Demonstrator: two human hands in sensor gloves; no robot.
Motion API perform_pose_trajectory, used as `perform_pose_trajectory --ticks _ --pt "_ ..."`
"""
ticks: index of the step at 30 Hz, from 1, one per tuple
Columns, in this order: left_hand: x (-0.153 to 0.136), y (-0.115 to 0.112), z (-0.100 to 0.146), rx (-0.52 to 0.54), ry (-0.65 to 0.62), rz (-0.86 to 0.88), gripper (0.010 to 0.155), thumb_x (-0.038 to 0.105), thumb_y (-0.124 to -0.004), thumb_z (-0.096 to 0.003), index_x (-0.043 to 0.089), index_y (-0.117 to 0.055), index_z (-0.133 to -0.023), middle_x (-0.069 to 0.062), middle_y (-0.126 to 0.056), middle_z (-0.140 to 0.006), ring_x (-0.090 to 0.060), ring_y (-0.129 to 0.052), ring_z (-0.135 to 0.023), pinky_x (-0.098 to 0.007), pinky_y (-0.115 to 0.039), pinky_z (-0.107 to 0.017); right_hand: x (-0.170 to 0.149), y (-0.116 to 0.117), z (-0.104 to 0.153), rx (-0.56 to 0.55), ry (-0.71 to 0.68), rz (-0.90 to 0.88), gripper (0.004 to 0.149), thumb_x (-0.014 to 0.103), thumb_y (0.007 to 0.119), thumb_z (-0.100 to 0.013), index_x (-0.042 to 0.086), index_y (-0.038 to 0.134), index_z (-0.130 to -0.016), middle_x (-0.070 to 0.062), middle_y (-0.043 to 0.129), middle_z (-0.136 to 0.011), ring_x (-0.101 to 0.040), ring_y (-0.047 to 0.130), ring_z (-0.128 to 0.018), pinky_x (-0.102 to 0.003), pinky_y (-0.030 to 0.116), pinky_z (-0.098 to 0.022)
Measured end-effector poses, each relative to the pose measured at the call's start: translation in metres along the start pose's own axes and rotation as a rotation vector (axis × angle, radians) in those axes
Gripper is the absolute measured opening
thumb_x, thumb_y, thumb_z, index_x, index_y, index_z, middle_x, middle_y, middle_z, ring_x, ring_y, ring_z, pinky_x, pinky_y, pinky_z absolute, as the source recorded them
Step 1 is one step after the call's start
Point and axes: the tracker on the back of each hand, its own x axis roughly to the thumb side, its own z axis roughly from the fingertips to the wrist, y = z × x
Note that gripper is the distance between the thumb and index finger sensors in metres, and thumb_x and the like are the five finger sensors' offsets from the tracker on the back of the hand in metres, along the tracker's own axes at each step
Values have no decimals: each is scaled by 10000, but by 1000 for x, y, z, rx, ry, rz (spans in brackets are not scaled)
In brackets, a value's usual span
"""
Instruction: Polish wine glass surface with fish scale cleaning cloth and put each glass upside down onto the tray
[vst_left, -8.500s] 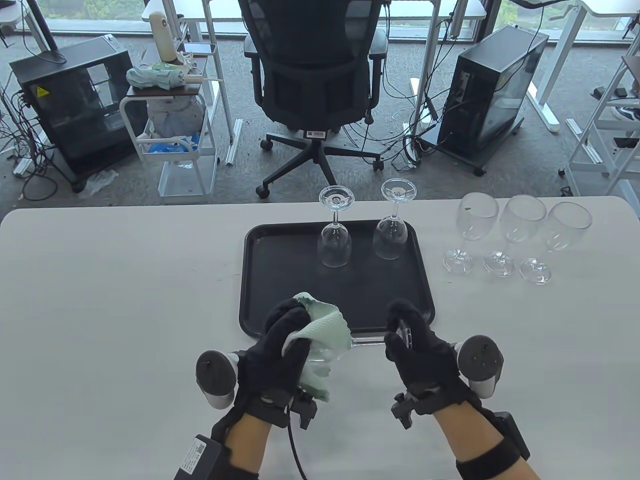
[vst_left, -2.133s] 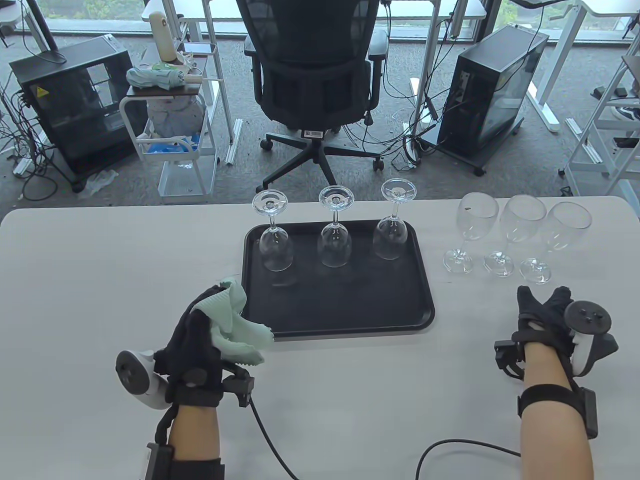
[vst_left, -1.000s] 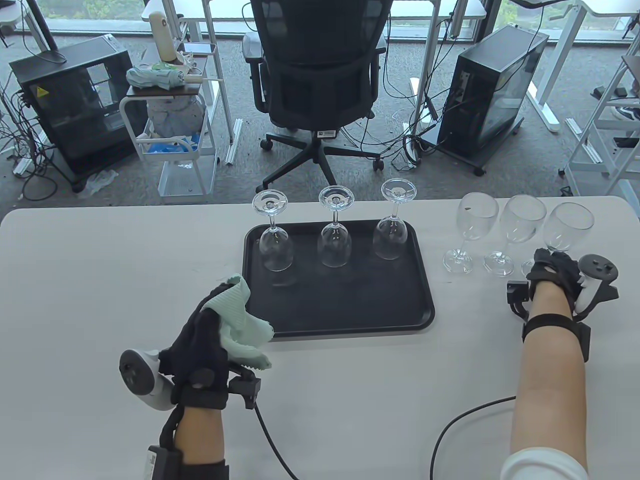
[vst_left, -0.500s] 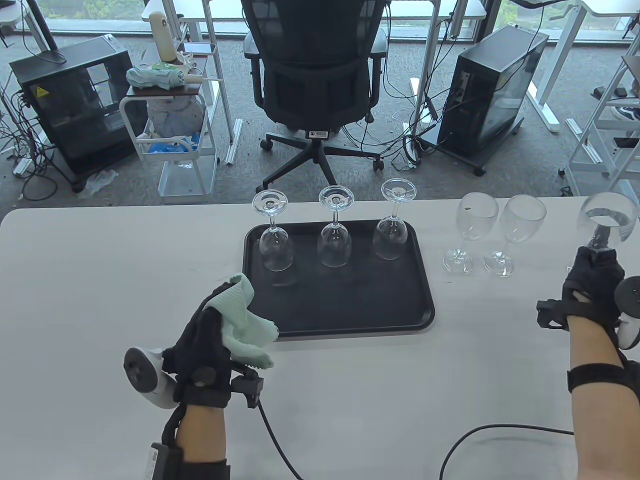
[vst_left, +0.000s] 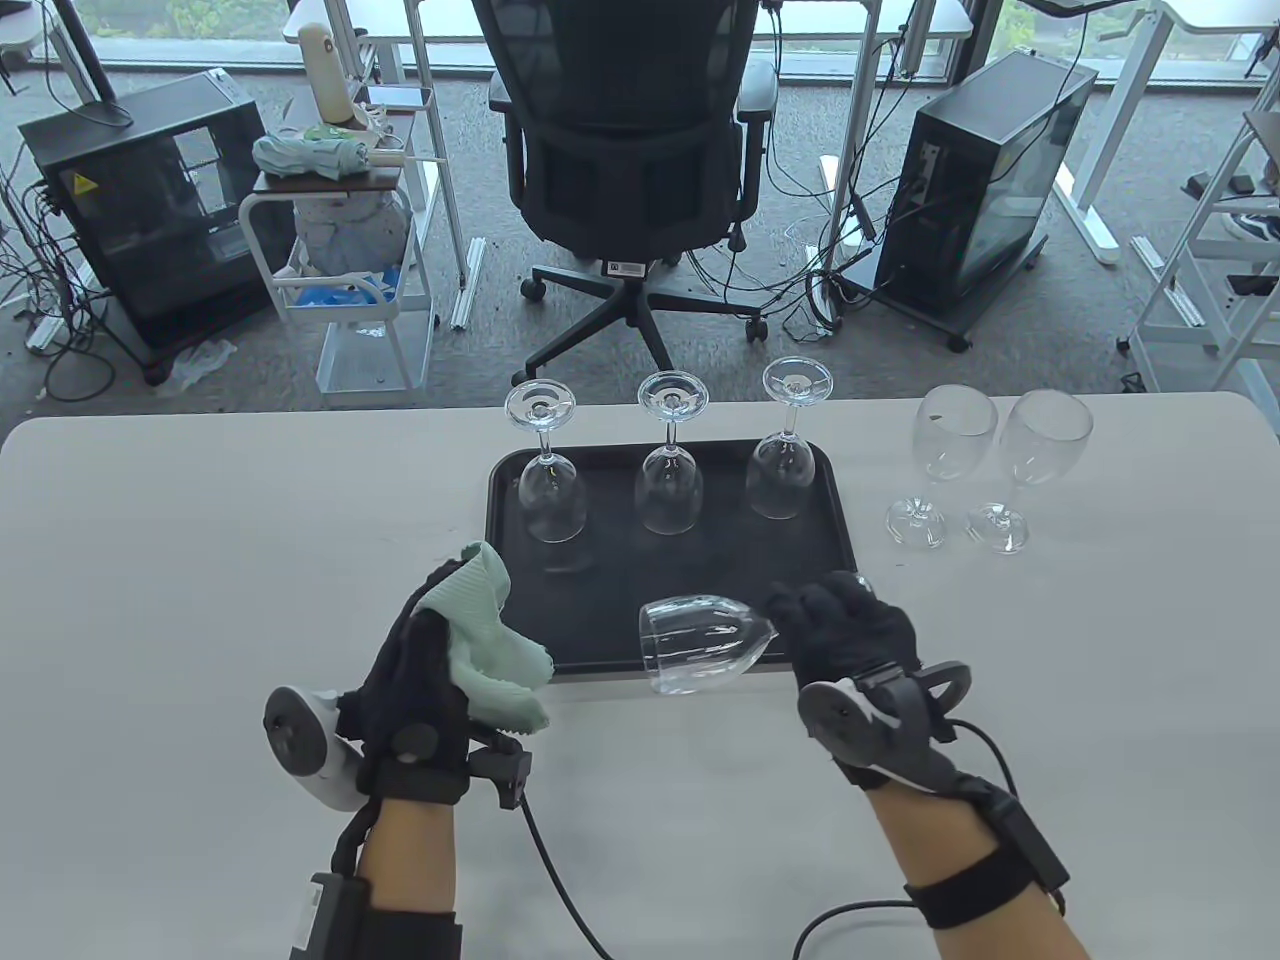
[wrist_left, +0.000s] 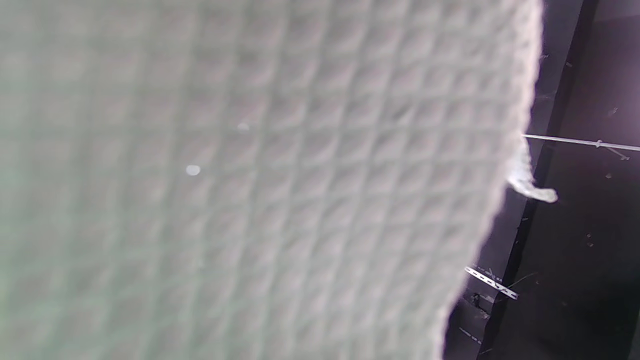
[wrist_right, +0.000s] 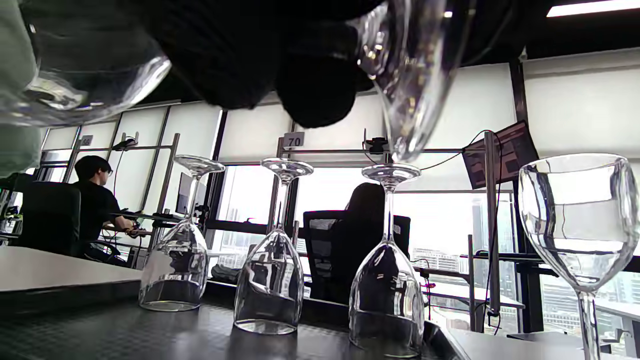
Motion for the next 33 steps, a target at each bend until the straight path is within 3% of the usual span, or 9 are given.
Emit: perform_pose_trajectory --ticks 6,14,17,20,23,25,27,29,33 --pt "0 -30 0 -112 -29 -1 542 543 -591 -589 255 -675 -1040 -12 -645 -1153 -370 -529 -1097 -696 -466 -775 4 5 5 -10 -37 19 517 311 885 -477 362 731 -968 -33 895 -868 -298 757 -889 -472 756 -527" --pt "-23 -121 6 -438 95 -107 584 618 -497 -570 406 -497 -1114 49 -284 -1255 -337 -170 -1153 -746 -241 -770 -5 -13 14 -93 -10 -22 518 317 889 -480 357 726 -970 -26 894 -872 -295 763 -884 -464 763 -525" --pt "-30 -140 15 -443 95 -156 611 639 -579 -563 439 -439 -1123 46 -155 -1240 -338 -123 -1140 -760 -318 -764 -3 -20 19 -116 -5 -49 519 306 901 -475 345 735 -966 -36 898 -868 -305 775 -870 -472 769 -512" --pt "-30 -140 17 -346 15 -279 634 647 -677 -539 428 -463 -1095 18 -279 -1225 -352 -368 -1105 -677 -614 -699 -3 -24 23 -145 -35 -58 520 318 920 -468 351 744 -956 -24 906 -864 -296 796 -855 -467 787 -501" --pt "-19 -131 19 -232 -70 -333 569 616 -732 -519 327 -649 -1002 -13 -533 -1146 -358 -571 -1011 -653 -728 -593 -4 -28 25 -172 -96 -152 522 411 909 -479 367 719 -964 -19 877 -902 -295 780 -873 -470 799 -513" --pt "-12 -123 21 -187 -88 -325 551 604 -756 -516 315 -685 -979 -24 -587 -1115 -361 -615 -990 -655 -747 -570 -11 -28 25 -180 -123 -293 599 527 858 -484 379 623 -1015 -27 768 -1007 -307 681 -951 -452 802 -548" --pt "-8 -115 21 -134 -80 -331 547 603 -767 -512 308 -703 -968 -27 -613 -1102 -363 -641 -978 -654 -762 -555 -22 -24 24 -207 -149 -513 722 539 850 -486 386 458 -1073 -87 503 -1137 -364 424 -1041 -556 663 -672" --pt "-5 -108 21 -128 -73 -288 549 606 -761 -517 307 -698 -972 -28 -609 -1104 -365 -641 -978 -652 -764 -555 -34 -19 25 -217 -39 -628 822 588 821 -486 352 320 -1093 -126 396 -1149 -405 355 -1034 -566 643 -677" --pt "-4 -104 21 -168 -40 -213 549 607 -756 -527 304 -694 -980 -34 -601 -1111 -368 -634 -983 -652 -760 -559 -50 -1 18 -73 -9 -1125 847 544 881 -476 425 306 -1086 -130 418 -1160 -482 728 -917 -540 821 -532"
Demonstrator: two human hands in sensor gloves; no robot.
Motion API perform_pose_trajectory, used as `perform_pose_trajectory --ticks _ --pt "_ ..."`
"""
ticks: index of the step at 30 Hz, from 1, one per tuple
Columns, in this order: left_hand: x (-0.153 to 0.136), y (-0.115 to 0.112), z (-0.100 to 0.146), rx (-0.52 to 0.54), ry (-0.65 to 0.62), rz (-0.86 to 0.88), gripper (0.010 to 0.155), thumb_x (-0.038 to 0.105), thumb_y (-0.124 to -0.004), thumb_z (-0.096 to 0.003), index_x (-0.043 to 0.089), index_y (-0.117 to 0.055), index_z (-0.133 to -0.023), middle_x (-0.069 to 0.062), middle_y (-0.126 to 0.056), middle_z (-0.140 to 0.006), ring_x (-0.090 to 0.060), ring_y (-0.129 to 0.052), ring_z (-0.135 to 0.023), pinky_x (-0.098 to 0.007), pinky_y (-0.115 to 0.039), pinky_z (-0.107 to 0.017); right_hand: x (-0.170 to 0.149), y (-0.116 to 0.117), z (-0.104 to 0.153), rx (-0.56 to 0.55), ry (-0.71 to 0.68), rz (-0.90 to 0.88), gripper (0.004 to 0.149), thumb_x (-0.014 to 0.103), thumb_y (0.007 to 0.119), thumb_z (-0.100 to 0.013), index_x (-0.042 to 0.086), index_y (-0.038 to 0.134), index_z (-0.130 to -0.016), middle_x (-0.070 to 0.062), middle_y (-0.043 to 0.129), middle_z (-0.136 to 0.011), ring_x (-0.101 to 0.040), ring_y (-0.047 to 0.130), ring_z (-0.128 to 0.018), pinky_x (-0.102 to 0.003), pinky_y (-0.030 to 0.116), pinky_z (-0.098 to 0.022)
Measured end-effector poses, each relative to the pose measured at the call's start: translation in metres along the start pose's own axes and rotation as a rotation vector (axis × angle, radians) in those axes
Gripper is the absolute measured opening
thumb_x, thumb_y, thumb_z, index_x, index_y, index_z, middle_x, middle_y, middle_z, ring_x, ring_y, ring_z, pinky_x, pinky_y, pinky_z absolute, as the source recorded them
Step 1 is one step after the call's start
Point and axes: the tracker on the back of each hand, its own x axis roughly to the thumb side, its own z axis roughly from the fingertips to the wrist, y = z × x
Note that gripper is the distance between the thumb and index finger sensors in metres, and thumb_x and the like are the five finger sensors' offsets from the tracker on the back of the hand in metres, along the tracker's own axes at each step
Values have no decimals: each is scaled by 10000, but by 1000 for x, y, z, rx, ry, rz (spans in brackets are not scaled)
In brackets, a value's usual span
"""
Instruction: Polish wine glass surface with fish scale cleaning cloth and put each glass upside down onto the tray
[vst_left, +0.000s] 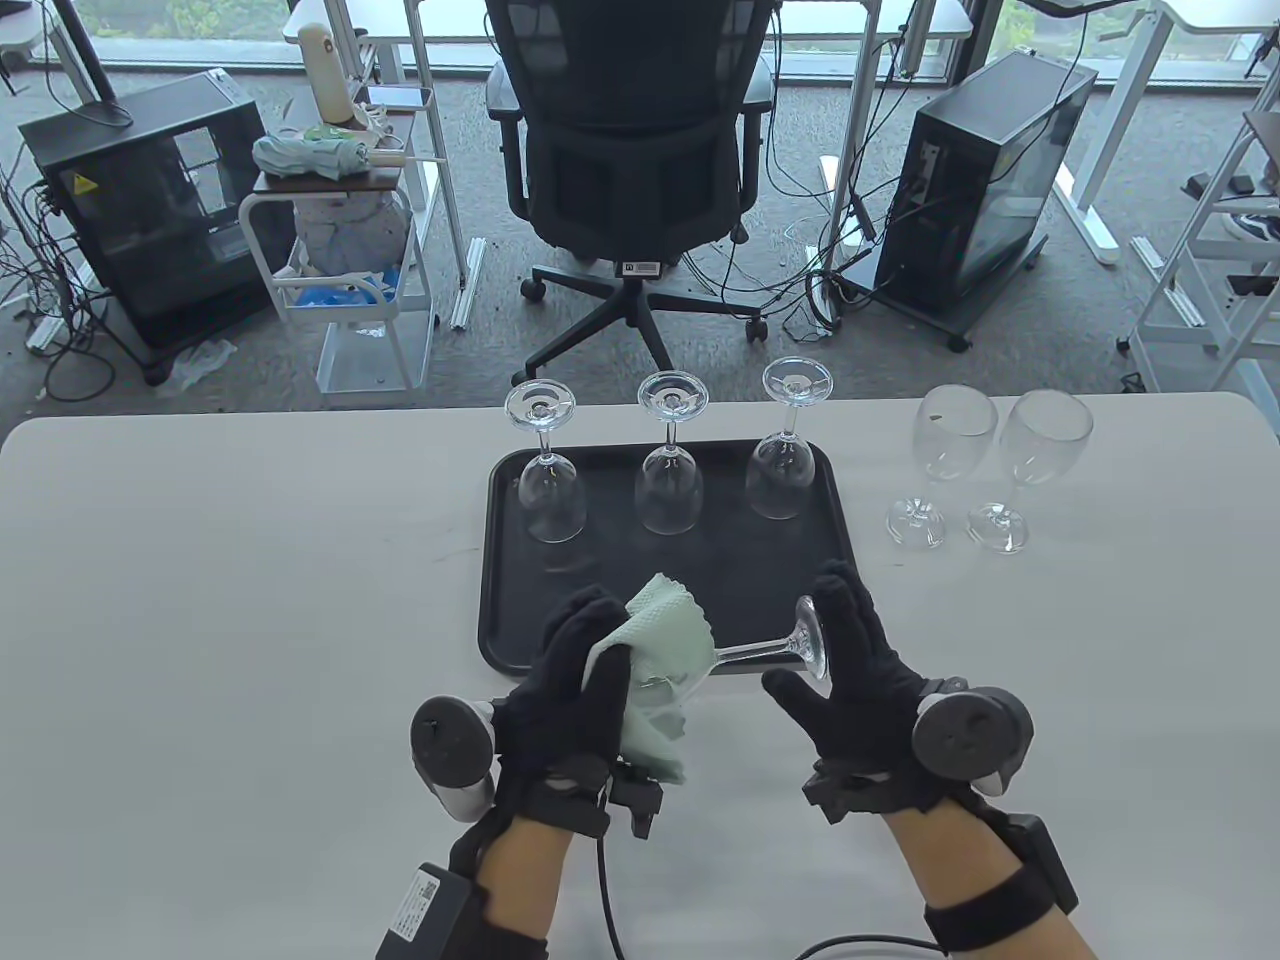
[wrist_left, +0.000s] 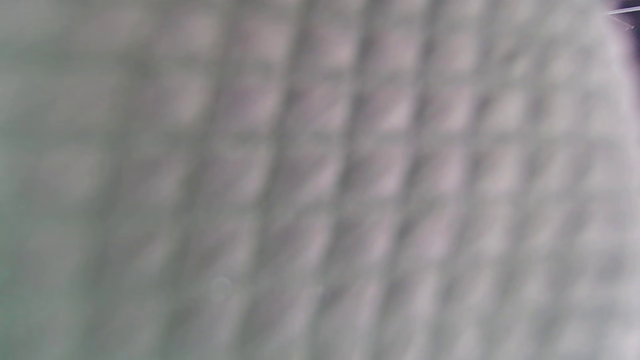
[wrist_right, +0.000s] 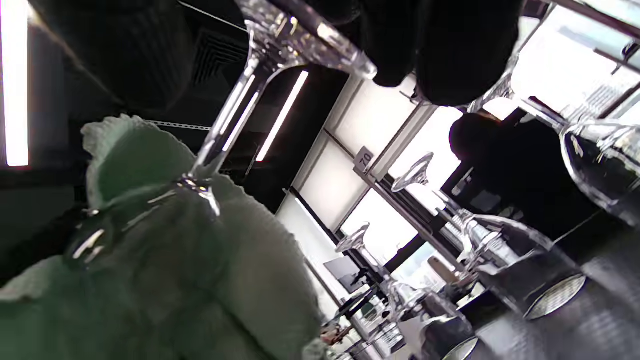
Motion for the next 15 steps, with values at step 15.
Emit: perform_pose_trajectory --ticks 15 --pt "0 -2 -2 -108 -4 84 567 640 -716 -534 320 -669 -1000 -55 -584 -1109 -379 -655 -965 -617 -808 -513 14 -10 1 -118 -367 314 872 655 820 -434 371 290 -1066 -141 554 -1054 -330 915 -618 -389 919 -378"
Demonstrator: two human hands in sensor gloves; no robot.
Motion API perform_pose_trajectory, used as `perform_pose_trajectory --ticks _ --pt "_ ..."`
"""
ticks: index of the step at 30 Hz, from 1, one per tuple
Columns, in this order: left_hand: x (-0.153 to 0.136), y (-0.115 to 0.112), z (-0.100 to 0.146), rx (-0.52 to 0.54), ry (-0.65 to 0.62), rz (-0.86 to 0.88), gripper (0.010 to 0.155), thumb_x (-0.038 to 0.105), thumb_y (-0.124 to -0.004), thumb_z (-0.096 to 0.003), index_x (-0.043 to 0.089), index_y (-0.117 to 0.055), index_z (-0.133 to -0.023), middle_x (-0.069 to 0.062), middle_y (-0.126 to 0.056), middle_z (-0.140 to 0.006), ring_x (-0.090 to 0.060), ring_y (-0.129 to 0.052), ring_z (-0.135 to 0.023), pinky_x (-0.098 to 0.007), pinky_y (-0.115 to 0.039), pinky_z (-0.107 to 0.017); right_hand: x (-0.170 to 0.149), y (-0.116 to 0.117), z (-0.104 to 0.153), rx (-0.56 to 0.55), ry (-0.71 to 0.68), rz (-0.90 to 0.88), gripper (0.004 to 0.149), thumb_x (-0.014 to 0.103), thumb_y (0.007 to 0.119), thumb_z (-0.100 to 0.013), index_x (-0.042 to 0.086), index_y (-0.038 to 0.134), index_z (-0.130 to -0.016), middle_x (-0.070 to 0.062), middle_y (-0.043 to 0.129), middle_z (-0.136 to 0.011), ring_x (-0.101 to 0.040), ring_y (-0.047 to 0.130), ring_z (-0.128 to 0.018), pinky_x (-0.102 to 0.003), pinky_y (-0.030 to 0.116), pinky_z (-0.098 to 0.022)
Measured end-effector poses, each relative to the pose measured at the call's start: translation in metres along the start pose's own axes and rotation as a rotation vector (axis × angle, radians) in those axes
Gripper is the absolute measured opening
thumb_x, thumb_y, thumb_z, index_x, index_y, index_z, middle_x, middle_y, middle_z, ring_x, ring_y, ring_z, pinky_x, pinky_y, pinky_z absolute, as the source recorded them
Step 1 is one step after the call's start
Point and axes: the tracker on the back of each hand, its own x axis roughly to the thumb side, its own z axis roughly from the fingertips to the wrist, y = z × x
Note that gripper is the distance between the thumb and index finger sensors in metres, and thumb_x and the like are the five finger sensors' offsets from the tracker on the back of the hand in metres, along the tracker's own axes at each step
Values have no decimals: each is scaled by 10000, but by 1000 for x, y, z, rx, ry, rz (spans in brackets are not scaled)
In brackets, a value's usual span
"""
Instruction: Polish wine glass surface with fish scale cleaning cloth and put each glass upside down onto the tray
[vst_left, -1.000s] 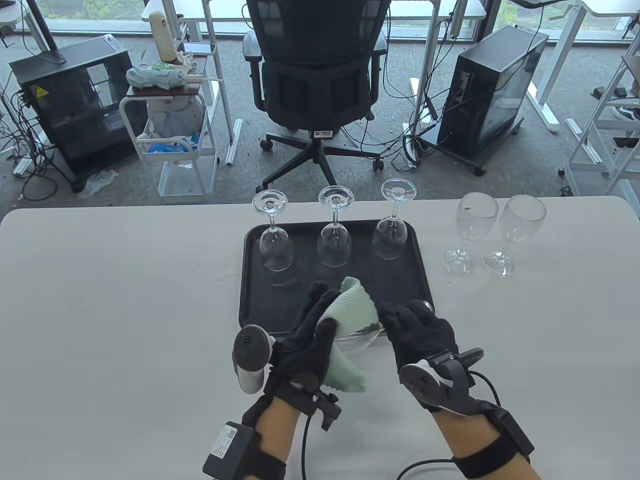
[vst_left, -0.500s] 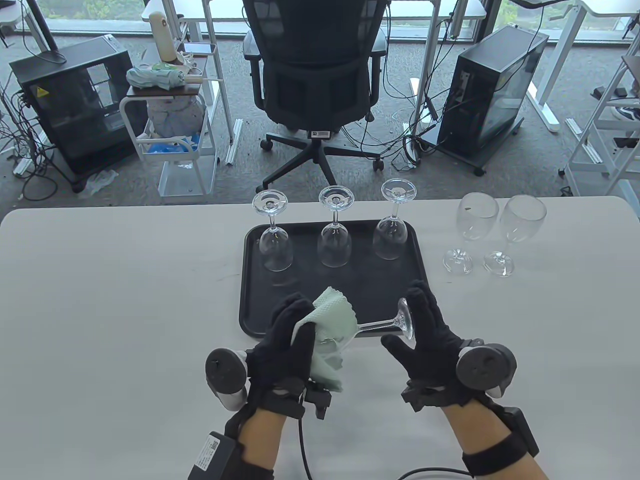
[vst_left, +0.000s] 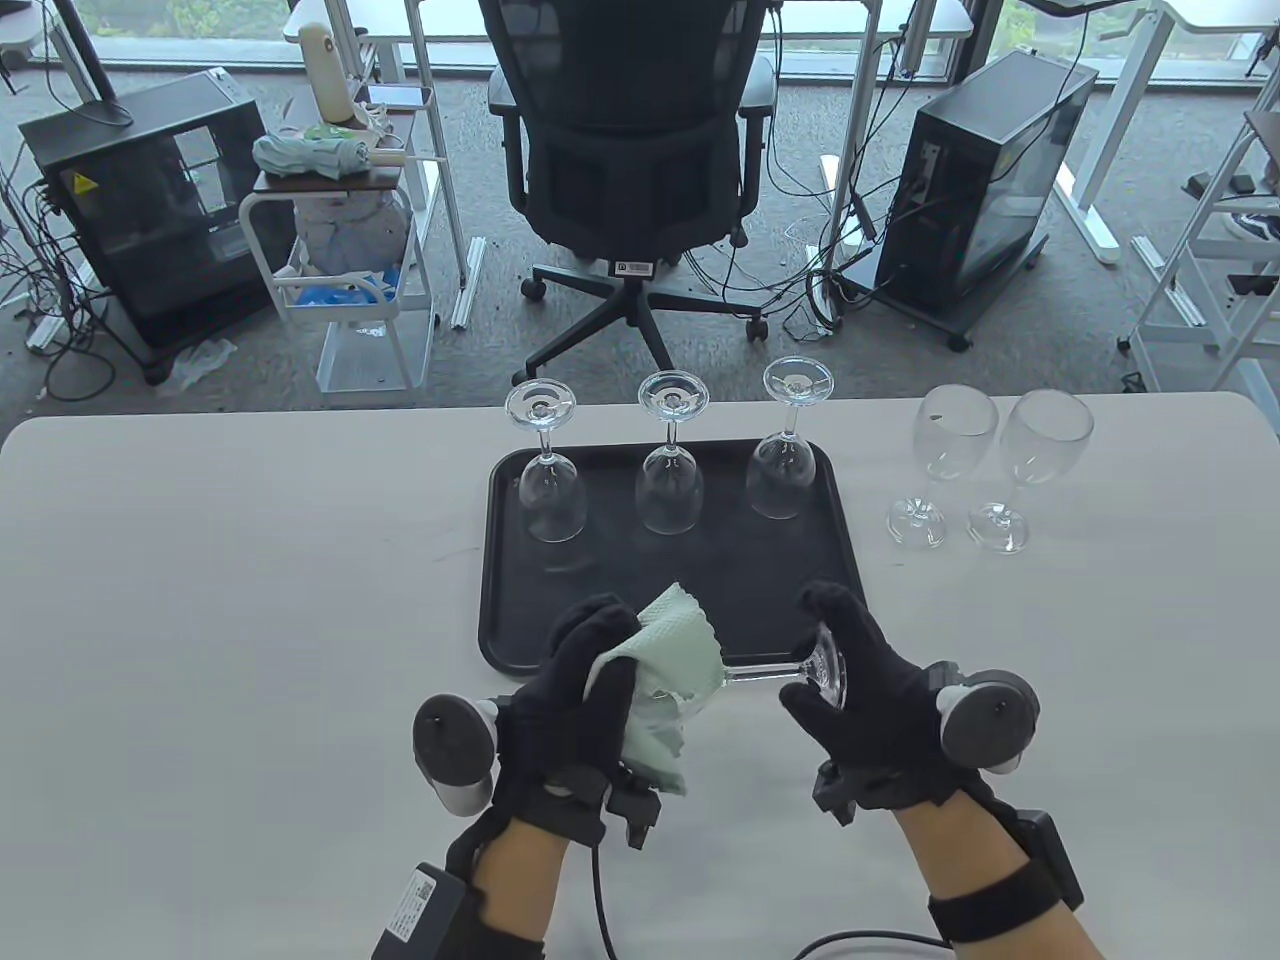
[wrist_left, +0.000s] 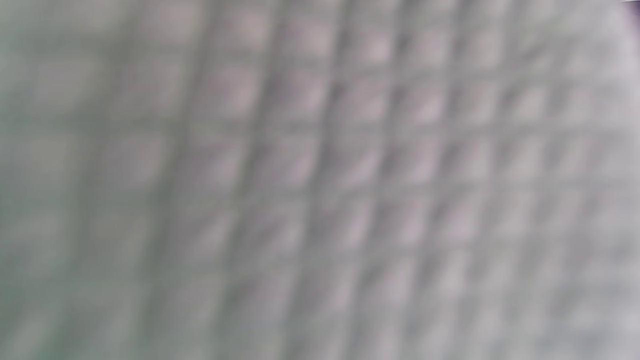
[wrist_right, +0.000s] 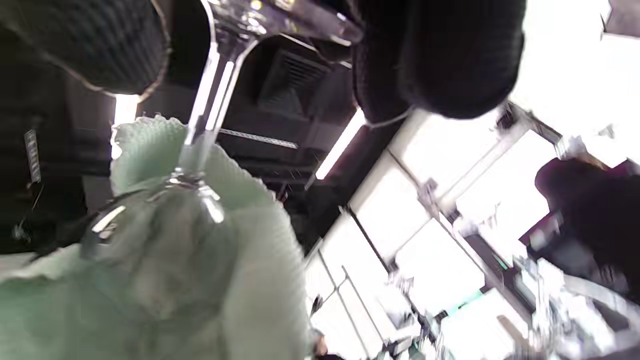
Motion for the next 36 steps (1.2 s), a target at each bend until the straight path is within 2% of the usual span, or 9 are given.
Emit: perform_pose_trajectory --ticks 3,7,13,15,21,27,29,32,36 --pt "0 -1 1 10 -18 -28 579 655 -713 -527 330 -665 -1004 -50 -579 -1114 -370 -654 -971 -608 -810 -519 -3 4 4 15 127 -129 780 628 820 -458 388 373 -1050 -140 608 -1000 -328 904 -555 -351 900 -319" --pt "1 -3 3 15 -71 -131 603 686 -710 -509 366 -636 -1016 -31 -552 -1127 -350 -641 -985 -582 -818 -513 -15 13 10 110 501 -356 720 696 706 -491 341 448 -1062 -171 679 -944 -307 910 -451 -335 877 -223" --pt "0 2 2 21 -15 -52 573 658 -713 -527 343 -671 -1004 -47 -581 -1114 -371 -669 -963 -592 -830 -485 -2 5 6 59 83 -34 876 653 811 -445 308 301 -1068 -143 562 -1063 -348 914 -575 -409 908 -350" --pt "-1 2 1 3 -3 -45 577 663 -709 -529 346 -661 -1009 -45 -570 -1119 -368 -659 -969 -590 -827 -492 -3 4 5 44 74 -34 869 638 833 -446 336 300 -1063 -133 569 -1059 -324 929 -570 -383 929 -344" --pt "6 2 2 17 -101 -141 594 680 -711 -509 371 -648 -1013 -27 -542 -1136 -349 -642 -990 -577 -822 -504 -19 14 5 212 567 -512 812 750 757 -454 324 449 -1073 -179 672 -940 -293 910 -432 -332 870 -212" --pt "3 6 1 14 -35 -57 578 670 -702 -529 356 -659 -1013 -38 -566 -1130 -365 -667 -975 -584 -834 -484 2 3 2 91 65 -16 965 669 864 -412 313 251 -1067 -147 533 -1062 -332 912 -612 -406 917 -377" --pt "-1 6 1 -10 -5 -12 581 671 -697 -535 355 -648 -1020 -38 -553 -1137 -363 -656 -982 -582 -829 -492 4 0 2 65 24 10 994 643 922 -389 329 263 -1064 -134 552 -1056 -318 930 -602 -385 933 -377" --pt "-2 3 2 8 -17 -26 597 691 -690 -524 374 -633 -1026 -31 -535 -1145 -354 -646 -992 -565 -833 -501 -1 4 1 52 211 -192 866 602 936 -412 361 407 -1054 -142 626 -997 -328 917 -542 -360 915 -310" --pt "5 2 3 25 -106 -123 596 686 -703 -508 376 -645 -1013 -23 -540 -1142 -349 -641 -996 -576 -819 -517 -12 11 5 170 573 -486 847 742 777 -445 283 454 -1080 -203 685 -919 -300 912 -433 -344 876 -212"
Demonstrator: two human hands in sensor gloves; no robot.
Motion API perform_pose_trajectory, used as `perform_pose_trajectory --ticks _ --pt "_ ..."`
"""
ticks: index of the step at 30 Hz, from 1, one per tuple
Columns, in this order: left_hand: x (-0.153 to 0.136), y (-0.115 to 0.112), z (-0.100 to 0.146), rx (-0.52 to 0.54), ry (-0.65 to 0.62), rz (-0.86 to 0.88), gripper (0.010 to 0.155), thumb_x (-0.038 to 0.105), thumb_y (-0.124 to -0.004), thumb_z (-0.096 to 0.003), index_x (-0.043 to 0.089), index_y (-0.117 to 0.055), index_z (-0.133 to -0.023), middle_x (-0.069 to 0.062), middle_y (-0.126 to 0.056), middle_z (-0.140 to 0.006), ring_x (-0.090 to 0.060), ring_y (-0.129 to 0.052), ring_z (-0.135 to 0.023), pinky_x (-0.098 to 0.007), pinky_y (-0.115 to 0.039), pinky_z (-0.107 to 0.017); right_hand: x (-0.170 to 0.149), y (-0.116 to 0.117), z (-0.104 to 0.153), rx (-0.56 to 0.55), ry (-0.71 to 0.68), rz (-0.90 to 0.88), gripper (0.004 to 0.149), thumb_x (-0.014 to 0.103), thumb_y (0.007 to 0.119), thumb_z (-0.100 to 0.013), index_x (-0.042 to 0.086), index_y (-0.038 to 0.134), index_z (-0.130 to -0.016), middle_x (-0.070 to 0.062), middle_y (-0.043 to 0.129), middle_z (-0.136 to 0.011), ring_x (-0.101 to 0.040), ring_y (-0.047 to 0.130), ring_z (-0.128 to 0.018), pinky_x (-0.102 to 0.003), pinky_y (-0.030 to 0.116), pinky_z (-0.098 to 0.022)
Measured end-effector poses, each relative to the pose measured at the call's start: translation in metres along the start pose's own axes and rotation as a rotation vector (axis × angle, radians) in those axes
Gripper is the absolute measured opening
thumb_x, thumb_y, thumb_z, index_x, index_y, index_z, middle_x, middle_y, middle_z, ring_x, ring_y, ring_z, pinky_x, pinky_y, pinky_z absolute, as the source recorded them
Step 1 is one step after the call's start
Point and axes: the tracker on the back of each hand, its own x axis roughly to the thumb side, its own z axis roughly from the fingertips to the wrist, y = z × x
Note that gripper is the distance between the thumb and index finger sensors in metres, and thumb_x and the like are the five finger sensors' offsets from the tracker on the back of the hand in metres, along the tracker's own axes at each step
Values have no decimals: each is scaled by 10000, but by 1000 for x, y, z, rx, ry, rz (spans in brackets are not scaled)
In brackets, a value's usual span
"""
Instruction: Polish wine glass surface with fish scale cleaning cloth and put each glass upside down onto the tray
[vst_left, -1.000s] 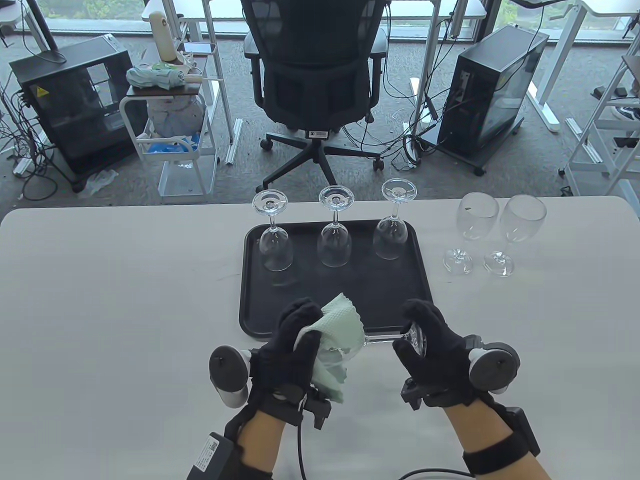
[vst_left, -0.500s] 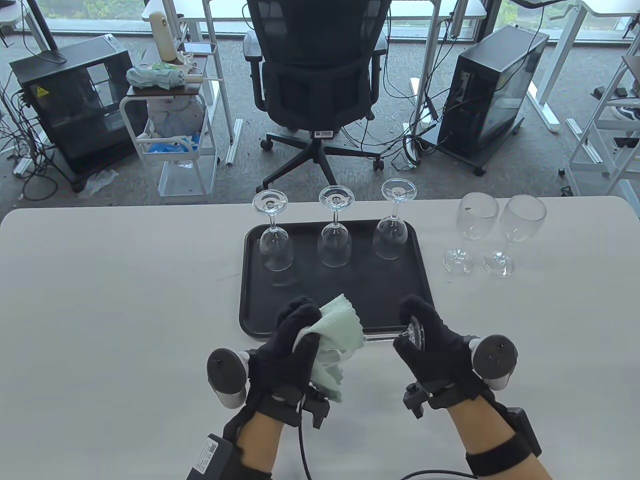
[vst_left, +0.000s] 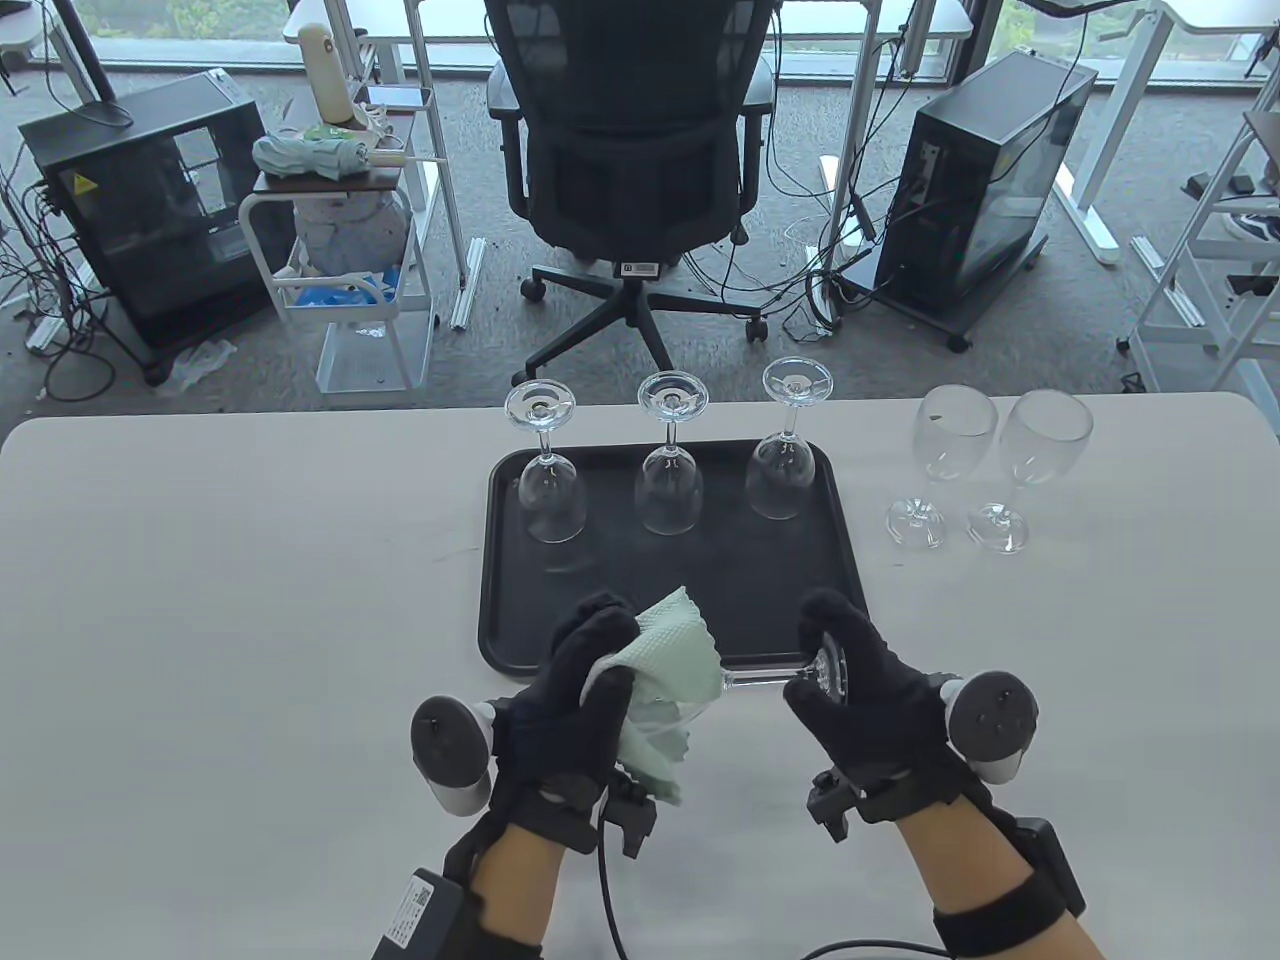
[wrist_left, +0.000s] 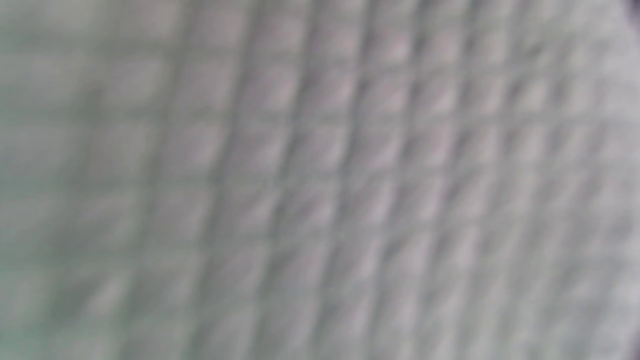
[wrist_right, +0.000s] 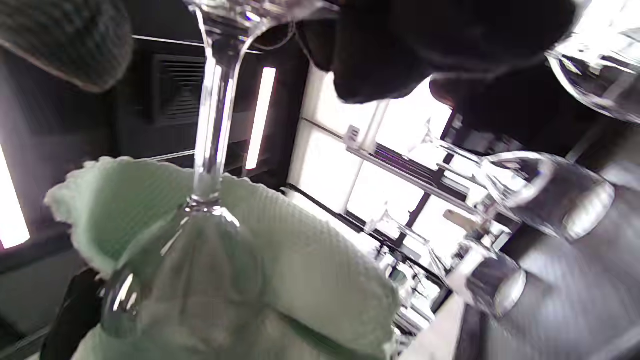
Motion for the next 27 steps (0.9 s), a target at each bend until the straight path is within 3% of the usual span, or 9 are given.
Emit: perform_pose_trajectory --ticks 3,5,8,11,14,19,22,25,27 --pt "-1 1 -1 -4 24 11 578 669 -710 -516 362 -665 -1003 -33 -568 -1128 -363 -665 -976 -584 -831 -495 7 -1 1 3 -163 232 907 717 789 -450 261 339 -1092 -203 615 -1005 -362 906 -524 -411 884 -296" --pt "-5 4 0 -7 96 51 578 678 -692 -529 364 -656 -1011 -35 -568 -1132 -362 -674 -974 -574 -844 -486 17 0 5 -41 -425 480 948 665 836 -441 278 248 -1076 -177 544 -1060 -358 926 -572 -415 906 -339" --pt "-8 1 0 -43 143 140 580 673 -689 -541 356 -644 -1025 -41 -549 -1141 -366 -653 -984 -579 -830 -498 25 0 10 -117 -567 589 956 647 852 -434 286 229 -1062 -167 546 -1043 -326 934 -596 -383 926 -367" --pt "-5 -1 1 -33 123 101 578 678 -673 -536 375 -636 -1028 -33 -529 -1153 -362 -642 -997 -575 -830 -508 14 1 6 -101 -338 310 791 639 821 -467 343 381 -1053 -164 619 -969 -308 918 -510 -344 897 -286" --pt "-2 -1 1 -7 52 16 579 678 -685 -522 385 -641 -1020 -21 -521 -1156 -352 -628 -1009 -583 -819 -530 1 2 1 -25 -60 111 797 703 768 -471 291 440 -1068 -205 679 -910 -297 925 -430 -335 880 -211" --pt "-6 1 0 -15 84 18 564 669 -691 -529 375 -655 -1010 -25 -550 -1140 -359 -655 -986 -583 -836 -503 8 1 1 -21 -312 368 923 661 822 -449 282 264 -1078 -187 549 -1053 -364 913 -544 -407 892 -317" --pt "-8 3 -1 -62 100 95 566 665 -691 -539 371 -643 -1021 -29 -529 -1150 -362 -632 -998 -590 -821 -515 13 3 8 -97 -492 518 991 612 913 -416 295 231 -1062 -161 554 -1042 -305 946 -539 -348 929 -309" --pt "-7 4 0 -31 102 83 569 677 -682 -536 376 -651 -1018 -27 -543 -1147 -358 -654 -988 -577 -838 -499 8 5 5 -58 -305 261 861 593 906 -435 354 359 -1057 -160 604 -986 -292 927 -495 -329 899 -266" --pt "-5 2 0 -33 65 75 577 680 -683 -530 379 -645 -1020 -27 -534 -1150 -356 -647 -994 -575 -838 -501 5 4 4 -81 -207 180 802 687 808 -458 330 422 -1063 -175 675 -919 -244 930 -405 -293 881 -182"
